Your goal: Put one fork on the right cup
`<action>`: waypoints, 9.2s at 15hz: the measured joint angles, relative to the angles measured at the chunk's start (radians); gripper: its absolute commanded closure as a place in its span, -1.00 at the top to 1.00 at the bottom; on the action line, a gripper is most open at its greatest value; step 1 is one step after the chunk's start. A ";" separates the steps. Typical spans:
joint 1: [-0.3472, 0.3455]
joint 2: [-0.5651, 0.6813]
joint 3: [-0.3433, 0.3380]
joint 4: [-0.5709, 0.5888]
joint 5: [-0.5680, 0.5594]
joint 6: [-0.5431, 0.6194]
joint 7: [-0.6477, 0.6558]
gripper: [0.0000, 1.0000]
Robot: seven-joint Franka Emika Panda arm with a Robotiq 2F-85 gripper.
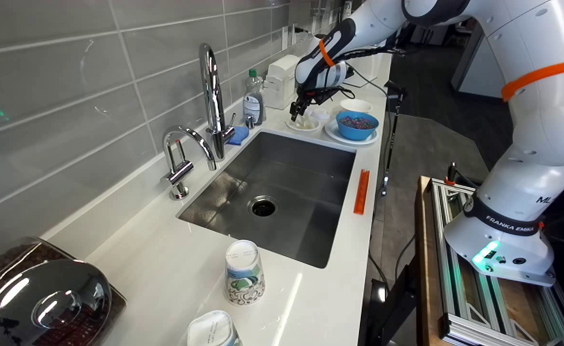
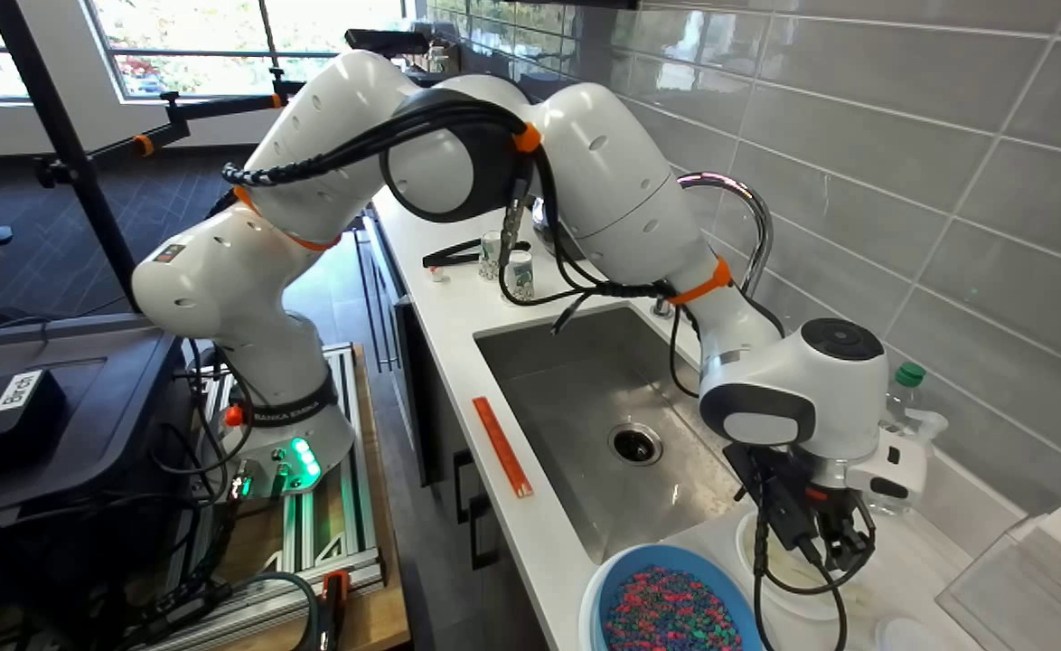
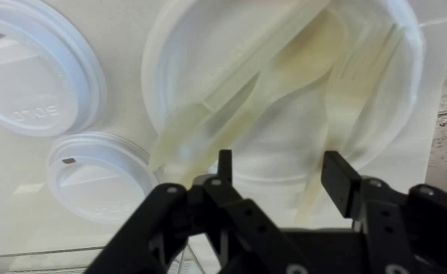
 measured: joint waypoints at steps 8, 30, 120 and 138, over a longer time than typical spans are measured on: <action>0.014 -0.022 -0.003 -0.021 0.000 -0.046 0.000 0.26; 0.041 -0.036 -0.019 -0.043 0.000 -0.075 0.000 -0.90; 0.757 -0.593 0.320 -0.557 0.105 -0.373 -0.942 -0.90; 0.760 -0.553 0.342 -0.533 0.051 -0.375 -0.908 -0.90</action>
